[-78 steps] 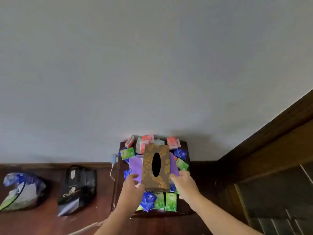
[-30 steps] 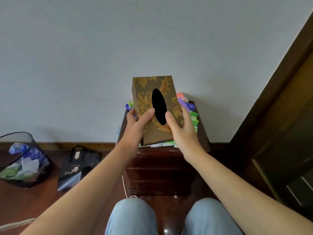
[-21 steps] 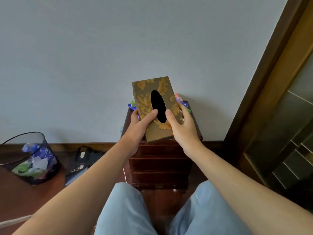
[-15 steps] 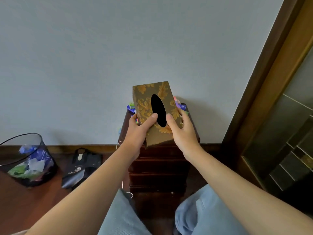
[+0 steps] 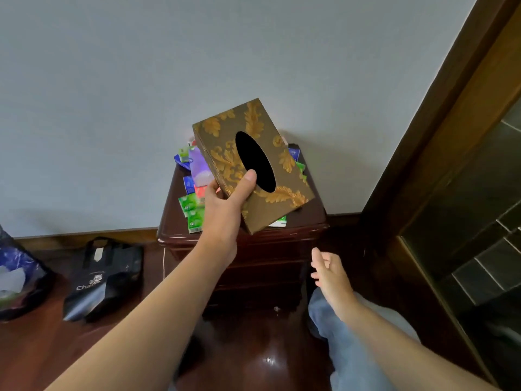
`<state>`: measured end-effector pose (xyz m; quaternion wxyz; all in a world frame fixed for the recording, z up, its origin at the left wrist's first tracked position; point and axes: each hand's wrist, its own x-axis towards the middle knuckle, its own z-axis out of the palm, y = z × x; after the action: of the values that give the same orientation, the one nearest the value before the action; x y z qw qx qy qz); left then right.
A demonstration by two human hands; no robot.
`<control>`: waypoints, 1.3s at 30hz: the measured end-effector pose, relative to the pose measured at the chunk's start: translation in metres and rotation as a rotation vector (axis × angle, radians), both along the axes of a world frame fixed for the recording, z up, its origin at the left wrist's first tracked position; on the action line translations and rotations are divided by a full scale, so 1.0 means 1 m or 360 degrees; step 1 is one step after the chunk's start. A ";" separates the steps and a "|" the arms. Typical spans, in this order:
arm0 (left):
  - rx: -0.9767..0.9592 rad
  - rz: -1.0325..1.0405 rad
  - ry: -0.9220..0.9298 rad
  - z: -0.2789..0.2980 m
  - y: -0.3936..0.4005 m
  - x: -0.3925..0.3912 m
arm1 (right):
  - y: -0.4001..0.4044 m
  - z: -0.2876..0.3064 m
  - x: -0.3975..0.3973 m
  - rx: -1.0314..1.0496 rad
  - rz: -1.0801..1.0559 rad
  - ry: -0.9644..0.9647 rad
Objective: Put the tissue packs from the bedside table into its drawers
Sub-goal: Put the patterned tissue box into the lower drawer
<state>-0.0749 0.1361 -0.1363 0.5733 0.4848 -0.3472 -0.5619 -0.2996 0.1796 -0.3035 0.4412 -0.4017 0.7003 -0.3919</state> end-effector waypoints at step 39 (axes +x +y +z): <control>-0.0056 -0.0076 0.0008 -0.050 0.027 0.052 | -0.009 -0.064 -0.011 0.0208 0.1115 0.2243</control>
<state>-0.0227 0.1628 -0.1865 0.5691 0.4647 -0.3672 -0.5704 -0.3109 0.1706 -0.3680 0.0137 -0.7258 0.6692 0.1587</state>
